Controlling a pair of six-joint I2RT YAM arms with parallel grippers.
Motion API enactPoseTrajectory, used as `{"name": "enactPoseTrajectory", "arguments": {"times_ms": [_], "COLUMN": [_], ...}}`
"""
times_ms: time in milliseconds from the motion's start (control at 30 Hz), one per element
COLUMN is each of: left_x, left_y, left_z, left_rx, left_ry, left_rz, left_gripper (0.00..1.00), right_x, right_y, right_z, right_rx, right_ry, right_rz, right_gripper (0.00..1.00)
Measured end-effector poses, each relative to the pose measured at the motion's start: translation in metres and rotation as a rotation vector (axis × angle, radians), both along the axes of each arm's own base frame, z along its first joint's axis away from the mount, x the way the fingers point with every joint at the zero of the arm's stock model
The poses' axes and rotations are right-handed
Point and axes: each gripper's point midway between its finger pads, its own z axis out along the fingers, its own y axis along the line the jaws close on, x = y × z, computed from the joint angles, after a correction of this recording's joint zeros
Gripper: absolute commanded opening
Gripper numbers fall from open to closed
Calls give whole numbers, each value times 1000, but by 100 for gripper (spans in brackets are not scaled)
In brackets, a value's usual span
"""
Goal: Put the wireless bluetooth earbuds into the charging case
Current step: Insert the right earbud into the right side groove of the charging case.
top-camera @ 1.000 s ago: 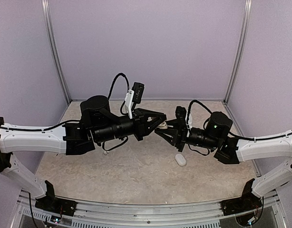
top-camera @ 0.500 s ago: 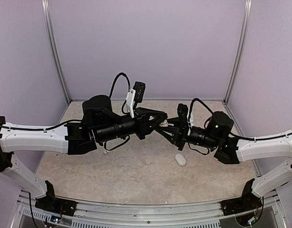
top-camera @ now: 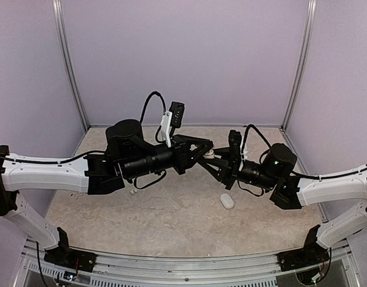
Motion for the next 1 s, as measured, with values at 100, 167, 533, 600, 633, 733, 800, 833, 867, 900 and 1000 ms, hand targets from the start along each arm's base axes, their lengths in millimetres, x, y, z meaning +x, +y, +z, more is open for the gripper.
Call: {"name": "enactPoseTrajectory", "arguments": {"times_ms": [100, 167, 533, 600, 633, 733, 800, 833, 867, 900, 1000], "left_x": [0, 0, -2, -3, -3, -4, -3, -3, -2, -1, 0], "left_y": [-1, -1, -4, -5, -5, -5, -4, -4, -3, -3, -3], "left_z": [0, 1, 6, 6, 7, 8, 8, 7, 7, 7, 6], "left_rx": [-2, -5, -20, -25, -29, -39, -44, -45, -45, -44, -36], "left_ry": [5, 6, 7, 7, 6, 11, 16, 19, 21, 25, 29], "left_rz": [-2, -2, -21, -28, -31, -39, -45, -47, -46, -44, -41], "left_gripper": [8, 8, 8, 8, 8, 9, 11, 12, 13, 14, 17], "right_x": [-1, -1, 0, -1, -1, -1, -1, -1, -1, -1, 0], "right_y": [-1, -1, -2, -2, -3, -3, -3, -3, -3, -3, -3], "right_z": [0, 1, 6, 6, 7, 9, 9, 9, 8, 8, 8], "right_rx": [6, 10, 29, 30, 32, 37, 38, 37, 37, 36, 33], "right_ry": [-1, -2, -3, -4, -5, -9, -10, -10, -10, -9, -10], "right_rz": [1, 2, -4, -4, -4, -3, -3, -4, -4, -4, -8], "right_gripper": [0, 0, 0, 0, 0, 0, 0, 0, 0, 0, 0]}}
